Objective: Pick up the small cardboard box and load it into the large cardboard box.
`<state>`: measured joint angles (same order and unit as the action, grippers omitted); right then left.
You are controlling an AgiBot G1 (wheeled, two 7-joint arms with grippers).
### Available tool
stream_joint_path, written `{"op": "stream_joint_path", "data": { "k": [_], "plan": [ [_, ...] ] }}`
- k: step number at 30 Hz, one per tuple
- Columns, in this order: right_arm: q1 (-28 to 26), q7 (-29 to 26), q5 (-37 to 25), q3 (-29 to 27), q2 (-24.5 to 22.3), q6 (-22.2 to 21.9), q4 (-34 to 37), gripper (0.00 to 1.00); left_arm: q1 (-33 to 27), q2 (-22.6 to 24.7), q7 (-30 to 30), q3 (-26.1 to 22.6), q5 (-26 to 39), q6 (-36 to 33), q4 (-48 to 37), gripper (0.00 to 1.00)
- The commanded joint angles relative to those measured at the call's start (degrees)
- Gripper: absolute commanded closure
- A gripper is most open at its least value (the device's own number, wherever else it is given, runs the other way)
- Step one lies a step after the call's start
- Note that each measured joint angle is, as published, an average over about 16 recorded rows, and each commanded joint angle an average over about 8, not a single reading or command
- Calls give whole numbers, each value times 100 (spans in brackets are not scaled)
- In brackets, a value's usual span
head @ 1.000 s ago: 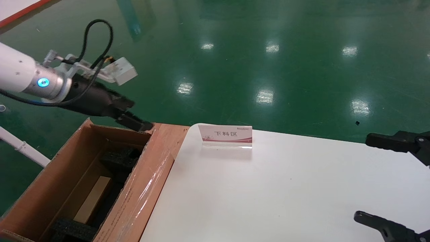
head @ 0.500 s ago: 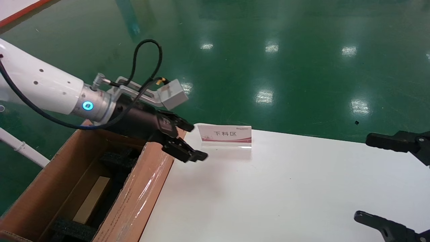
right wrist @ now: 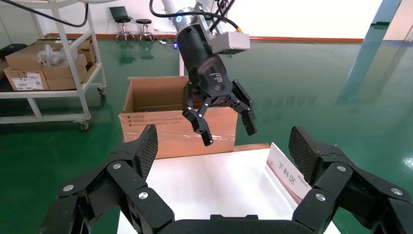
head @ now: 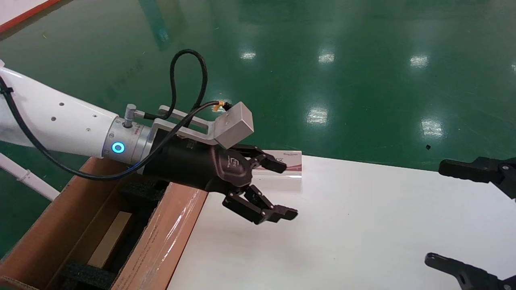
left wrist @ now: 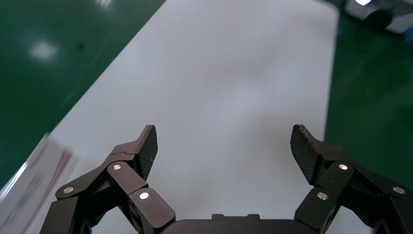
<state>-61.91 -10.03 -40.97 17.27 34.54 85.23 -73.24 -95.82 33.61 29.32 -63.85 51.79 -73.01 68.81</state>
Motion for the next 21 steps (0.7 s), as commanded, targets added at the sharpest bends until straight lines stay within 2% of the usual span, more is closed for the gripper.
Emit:
{"op": "stream_joint_path", "data": {
  "k": [1,21],
  "plan": [
    [0,0,0,1,0,0,0,0,266,11,-144,372,-77,-99,37,0],
    [-1,3,4,6,-2,-2,0,0,2919,120,-1582,4075,-846,-1081,406,0]
  ]
}}
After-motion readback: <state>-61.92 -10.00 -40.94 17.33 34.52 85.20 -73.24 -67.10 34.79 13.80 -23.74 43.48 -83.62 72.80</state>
